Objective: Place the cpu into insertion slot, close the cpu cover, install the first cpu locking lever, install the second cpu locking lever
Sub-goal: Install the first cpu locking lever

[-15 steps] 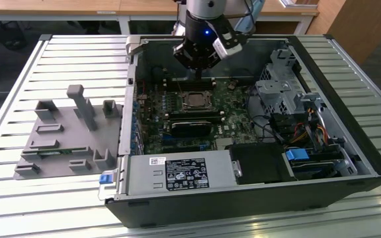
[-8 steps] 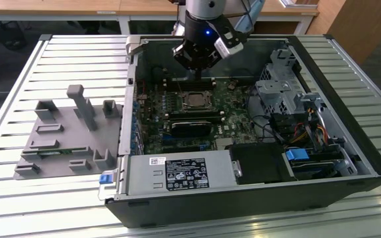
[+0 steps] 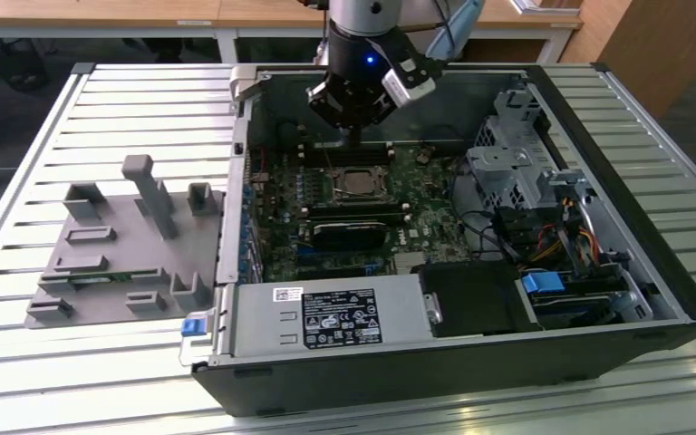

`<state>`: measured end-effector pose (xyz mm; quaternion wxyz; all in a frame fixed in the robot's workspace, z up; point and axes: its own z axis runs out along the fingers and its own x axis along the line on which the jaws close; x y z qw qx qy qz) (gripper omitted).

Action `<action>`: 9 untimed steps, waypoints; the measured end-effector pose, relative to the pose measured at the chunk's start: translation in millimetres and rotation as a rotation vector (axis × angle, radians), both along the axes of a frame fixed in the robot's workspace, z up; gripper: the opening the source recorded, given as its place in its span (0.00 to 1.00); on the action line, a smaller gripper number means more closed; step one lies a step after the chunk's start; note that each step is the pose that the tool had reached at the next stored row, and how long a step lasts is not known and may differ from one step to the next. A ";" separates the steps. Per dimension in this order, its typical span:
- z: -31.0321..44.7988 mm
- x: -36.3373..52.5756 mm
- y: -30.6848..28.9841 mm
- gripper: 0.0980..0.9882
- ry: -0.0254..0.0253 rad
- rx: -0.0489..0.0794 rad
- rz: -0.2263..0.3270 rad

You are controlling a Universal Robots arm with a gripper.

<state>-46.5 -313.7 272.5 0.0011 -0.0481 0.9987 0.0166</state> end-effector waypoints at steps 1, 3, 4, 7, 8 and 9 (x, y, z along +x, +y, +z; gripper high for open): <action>0.0 -1.0 0.0 0.01 -0.0006 0.000 0.000; -0.1 -3.1 0.0 0.01 -0.0016 0.000 -0.005; -0.2 -3.6 0.0 0.01 -0.0015 0.000 -0.016; -0.6 -5.3 0.1 0.01 -0.0016 0.000 -0.048; -0.7 -6.3 0.1 0.01 -0.0017 0.000 -0.050; -0.7 -7.3 0.1 0.01 -0.0017 0.000 -0.050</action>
